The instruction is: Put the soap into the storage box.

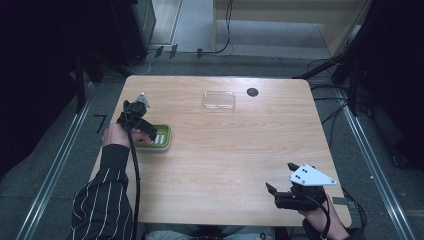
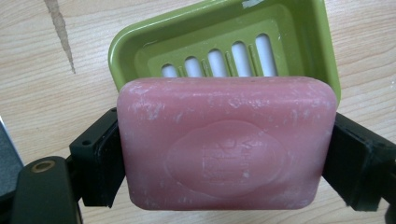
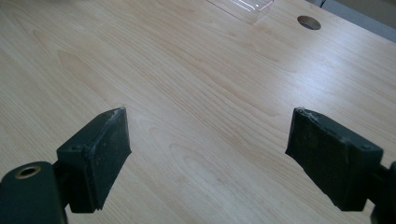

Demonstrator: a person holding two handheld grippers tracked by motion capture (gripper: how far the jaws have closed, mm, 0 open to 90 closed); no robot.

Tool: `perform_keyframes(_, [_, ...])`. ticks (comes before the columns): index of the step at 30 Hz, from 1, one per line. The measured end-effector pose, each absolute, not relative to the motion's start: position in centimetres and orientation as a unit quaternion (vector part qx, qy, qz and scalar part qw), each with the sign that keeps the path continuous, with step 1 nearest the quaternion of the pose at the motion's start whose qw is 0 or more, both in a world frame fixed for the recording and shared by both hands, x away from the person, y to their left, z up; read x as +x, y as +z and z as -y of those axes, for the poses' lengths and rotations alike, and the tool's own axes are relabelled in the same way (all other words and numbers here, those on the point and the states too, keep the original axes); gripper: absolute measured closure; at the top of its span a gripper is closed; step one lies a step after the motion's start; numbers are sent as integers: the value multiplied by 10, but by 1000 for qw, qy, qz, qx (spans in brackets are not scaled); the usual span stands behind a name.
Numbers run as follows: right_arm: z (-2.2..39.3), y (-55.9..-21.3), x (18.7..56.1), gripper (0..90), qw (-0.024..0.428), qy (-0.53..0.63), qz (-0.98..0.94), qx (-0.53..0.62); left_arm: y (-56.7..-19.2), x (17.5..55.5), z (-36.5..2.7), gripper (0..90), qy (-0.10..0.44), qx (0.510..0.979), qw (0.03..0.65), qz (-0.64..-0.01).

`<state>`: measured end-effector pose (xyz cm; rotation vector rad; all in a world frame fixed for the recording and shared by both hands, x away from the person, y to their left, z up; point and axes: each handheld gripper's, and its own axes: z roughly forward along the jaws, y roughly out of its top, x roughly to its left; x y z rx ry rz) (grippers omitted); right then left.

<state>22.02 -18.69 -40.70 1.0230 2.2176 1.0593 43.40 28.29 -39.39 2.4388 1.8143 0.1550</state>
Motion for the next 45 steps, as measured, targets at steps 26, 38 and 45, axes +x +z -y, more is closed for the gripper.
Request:
perform_keyframes(26, [187, -407, 221, 138, 237, 387, -809, 373, -407, 448, -275, 137, 41, 788, 56, -612])
perform_keyframes(38, [186, -407, 220, 138, 237, 387, -810, 373, -414, 454, -272, 137, 37, 784, 51, -617])
perform_keyframes(45, [187, -407, 221, 138, 236, 387, -810, 372, -417, 456, -270, 137, 37, 785, 43, -617])
